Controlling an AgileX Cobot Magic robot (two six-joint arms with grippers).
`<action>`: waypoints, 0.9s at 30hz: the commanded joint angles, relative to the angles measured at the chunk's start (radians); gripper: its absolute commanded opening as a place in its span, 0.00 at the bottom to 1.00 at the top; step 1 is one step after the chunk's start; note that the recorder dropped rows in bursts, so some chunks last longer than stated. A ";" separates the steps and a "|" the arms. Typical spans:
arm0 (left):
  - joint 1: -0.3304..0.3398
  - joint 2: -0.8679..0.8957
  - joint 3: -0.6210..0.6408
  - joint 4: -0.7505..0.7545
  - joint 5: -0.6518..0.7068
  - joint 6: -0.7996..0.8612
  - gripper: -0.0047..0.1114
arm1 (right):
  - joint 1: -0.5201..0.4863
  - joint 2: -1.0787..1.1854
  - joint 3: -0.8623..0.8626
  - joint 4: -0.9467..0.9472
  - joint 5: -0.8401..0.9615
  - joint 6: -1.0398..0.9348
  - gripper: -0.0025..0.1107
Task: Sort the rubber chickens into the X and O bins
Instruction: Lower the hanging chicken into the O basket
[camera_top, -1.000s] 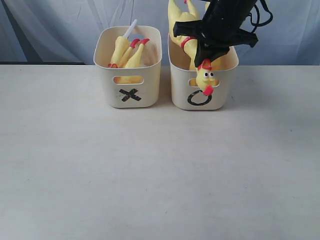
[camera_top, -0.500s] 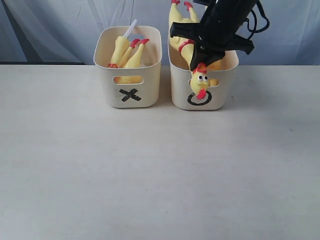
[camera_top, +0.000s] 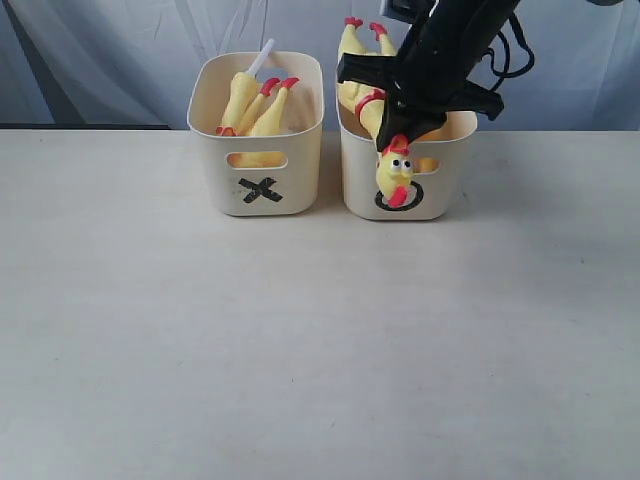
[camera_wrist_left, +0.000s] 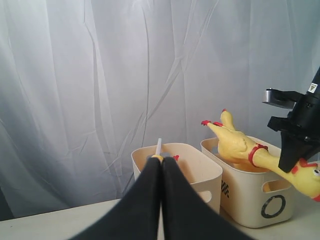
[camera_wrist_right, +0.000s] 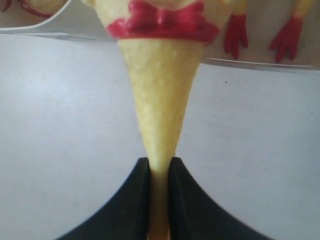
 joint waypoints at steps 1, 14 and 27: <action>0.001 -0.009 -0.003 -0.004 0.000 -0.004 0.04 | -0.004 -0.003 -0.001 0.009 -0.020 0.029 0.28; 0.001 -0.009 -0.003 -0.004 0.000 -0.002 0.04 | -0.004 -0.005 -0.003 0.058 -0.020 0.031 0.46; 0.001 -0.009 -0.003 -0.004 0.000 -0.002 0.04 | -0.004 -0.086 -0.005 -0.012 -0.020 0.029 0.46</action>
